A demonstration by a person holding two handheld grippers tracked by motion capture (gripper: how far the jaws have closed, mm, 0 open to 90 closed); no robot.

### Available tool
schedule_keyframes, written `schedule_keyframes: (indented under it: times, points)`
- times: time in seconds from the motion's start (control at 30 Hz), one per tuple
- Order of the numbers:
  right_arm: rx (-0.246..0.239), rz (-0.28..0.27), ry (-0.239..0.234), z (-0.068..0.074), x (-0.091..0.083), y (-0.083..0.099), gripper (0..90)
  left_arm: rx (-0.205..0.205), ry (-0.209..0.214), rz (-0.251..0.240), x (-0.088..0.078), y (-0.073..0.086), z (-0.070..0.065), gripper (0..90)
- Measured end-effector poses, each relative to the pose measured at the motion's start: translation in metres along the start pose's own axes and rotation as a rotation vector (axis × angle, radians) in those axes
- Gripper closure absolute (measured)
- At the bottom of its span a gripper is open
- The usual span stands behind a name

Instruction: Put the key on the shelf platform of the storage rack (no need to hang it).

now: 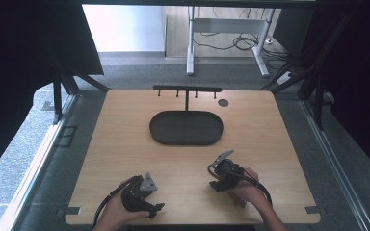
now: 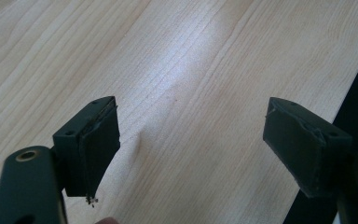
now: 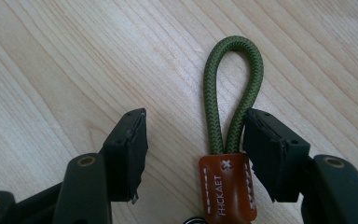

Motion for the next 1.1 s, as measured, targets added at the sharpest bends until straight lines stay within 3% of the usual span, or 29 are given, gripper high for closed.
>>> schedule_keyframes:
  times: [0.27, 0.47, 0.5, 0.77, 1.1]
  points:
    - [0.006, -0.003, -0.003, 0.000, 0.001, 0.002, 40.5, -0.002, 0.006, 0.007, 0.003, -0.001, -0.004, 19.2]
    - [0.011, -0.001, -0.004, 0.000, 0.000, 0.004, 41.4, 0.022, 0.021, 0.028, 0.010, -0.003, -0.013, 19.2]
    - [0.007, -0.001, -0.004, 0.001, -0.002, 0.004, 45.2, 0.020, 0.021, 0.030, 0.010, -0.004, -0.014, 19.2]
    - [0.015, -0.008, -0.005, -0.004, -0.009, 0.000, 48.4, 0.007, 0.010, 0.019, 0.007, -0.004, -0.010, 19.4]
    - [0.009, 0.006, -0.012, -0.007, -0.002, -0.013, 47.9, 0.008, 0.014, 0.019, 0.007, -0.003, -0.010, 19.3]
Point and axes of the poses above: each handheld gripper's, and its own axes: x roughly forward along the jaws, y roughly out of its underside, z roughly to its left, the point moved 5 cm from there along x, roughly forward along the jaws, and after that the axes turned 5 degrees about -z, right-handed, at the moved point
